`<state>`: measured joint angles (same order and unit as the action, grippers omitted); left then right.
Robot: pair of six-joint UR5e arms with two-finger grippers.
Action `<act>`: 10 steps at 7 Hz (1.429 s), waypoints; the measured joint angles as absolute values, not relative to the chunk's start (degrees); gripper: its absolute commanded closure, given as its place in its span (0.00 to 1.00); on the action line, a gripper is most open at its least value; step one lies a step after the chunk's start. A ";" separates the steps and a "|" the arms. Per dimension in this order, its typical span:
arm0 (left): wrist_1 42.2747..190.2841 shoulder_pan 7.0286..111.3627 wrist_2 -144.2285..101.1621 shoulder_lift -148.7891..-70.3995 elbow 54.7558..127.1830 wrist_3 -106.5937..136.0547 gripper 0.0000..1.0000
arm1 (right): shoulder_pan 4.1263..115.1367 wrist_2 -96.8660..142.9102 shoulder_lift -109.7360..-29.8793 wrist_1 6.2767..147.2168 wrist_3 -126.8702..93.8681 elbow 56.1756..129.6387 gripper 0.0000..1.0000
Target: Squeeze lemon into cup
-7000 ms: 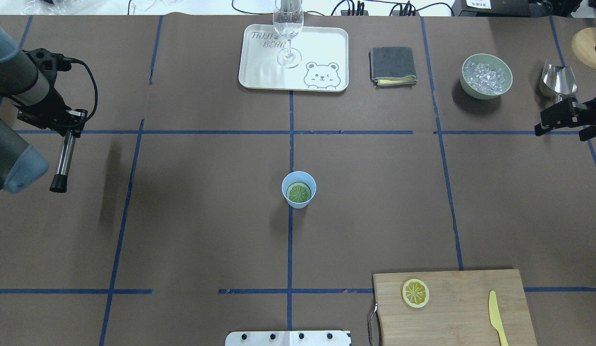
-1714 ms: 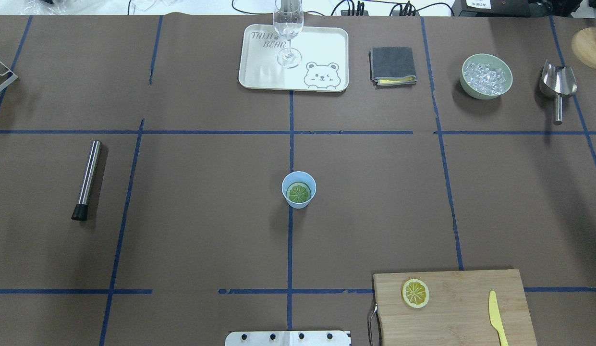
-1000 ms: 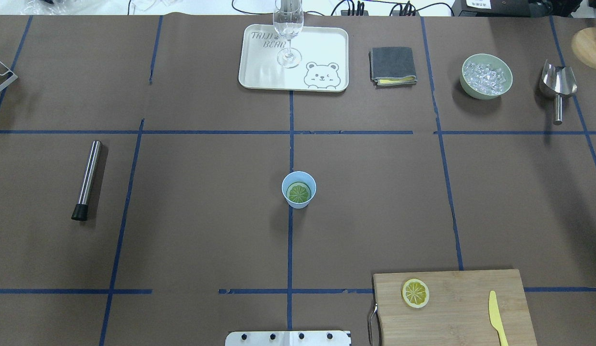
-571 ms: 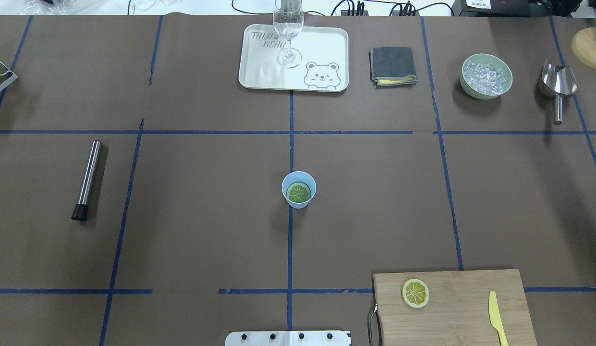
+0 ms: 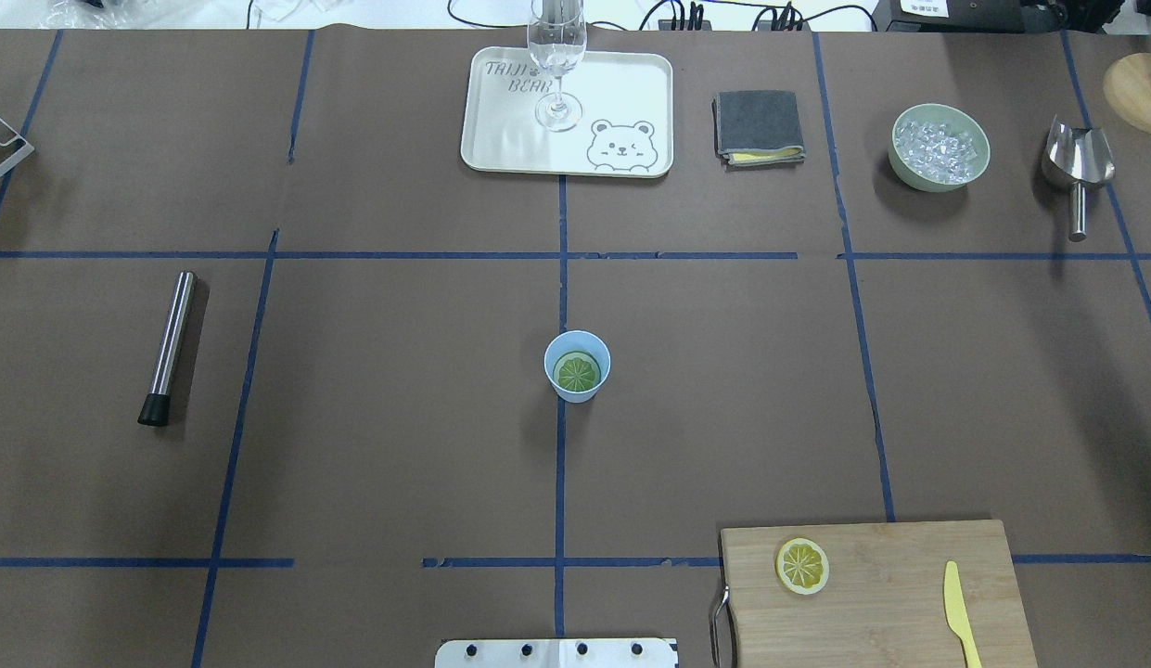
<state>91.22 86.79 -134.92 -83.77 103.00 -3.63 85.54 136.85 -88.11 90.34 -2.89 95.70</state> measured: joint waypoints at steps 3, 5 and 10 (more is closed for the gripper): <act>92.87 86.80 -135.18 -84.47 103.15 -2.76 0.00 | 85.48 136.30 -88.45 90.33 -2.97 95.27 0.00; 93.09 86.79 -134.85 -84.91 101.73 -2.82 0.00 | 85.45 136.22 -88.42 90.24 -3.51 95.21 0.00; 92.91 86.71 -134.65 -84.99 100.90 -3.15 0.00 | 85.30 136.18 -88.10 90.27 -6.96 95.26 0.00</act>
<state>92.91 86.71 -134.65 -84.99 100.90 -3.15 85.30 136.18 -88.10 90.27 -6.96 95.26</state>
